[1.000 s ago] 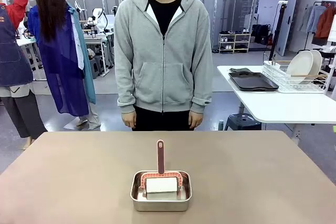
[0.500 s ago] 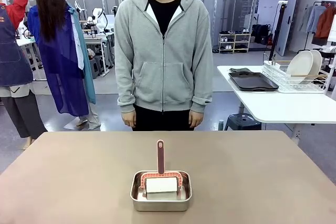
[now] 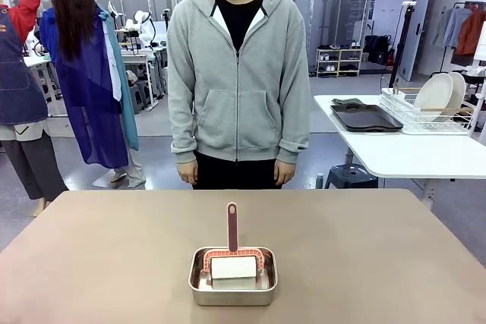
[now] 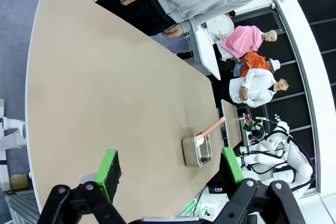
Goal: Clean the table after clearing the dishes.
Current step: Place the Lint Roller back on top of the Airtight Container.
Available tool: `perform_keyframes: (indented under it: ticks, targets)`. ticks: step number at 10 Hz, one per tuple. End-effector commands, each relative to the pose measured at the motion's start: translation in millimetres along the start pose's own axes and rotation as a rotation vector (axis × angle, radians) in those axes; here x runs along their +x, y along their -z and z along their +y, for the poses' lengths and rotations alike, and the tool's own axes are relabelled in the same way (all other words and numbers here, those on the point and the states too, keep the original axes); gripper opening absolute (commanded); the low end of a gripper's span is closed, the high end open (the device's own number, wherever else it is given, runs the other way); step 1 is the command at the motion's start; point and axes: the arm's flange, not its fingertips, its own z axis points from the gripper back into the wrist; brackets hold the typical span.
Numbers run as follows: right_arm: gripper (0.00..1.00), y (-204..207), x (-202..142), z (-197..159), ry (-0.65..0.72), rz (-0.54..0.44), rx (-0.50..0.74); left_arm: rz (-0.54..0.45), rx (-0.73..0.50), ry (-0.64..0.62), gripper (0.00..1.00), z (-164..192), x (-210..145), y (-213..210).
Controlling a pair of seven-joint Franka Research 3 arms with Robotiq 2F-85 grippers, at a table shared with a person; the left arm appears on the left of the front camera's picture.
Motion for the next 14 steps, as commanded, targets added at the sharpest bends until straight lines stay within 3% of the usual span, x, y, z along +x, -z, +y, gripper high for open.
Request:
perform_keyframes:
  ticks: [1,14]
  targets:
    - [1.00,1.9,-6.9,2.6,0.009,0.006,-0.005,0.013,0.000,0.001,0.96,-1.3,-2.6,-3.3]
    - [1.00,1.9,-6.9,2.6,0.009,0.006,-0.005,0.013,0.000,0.001,0.96,-1.3,-2.6,-3.3]
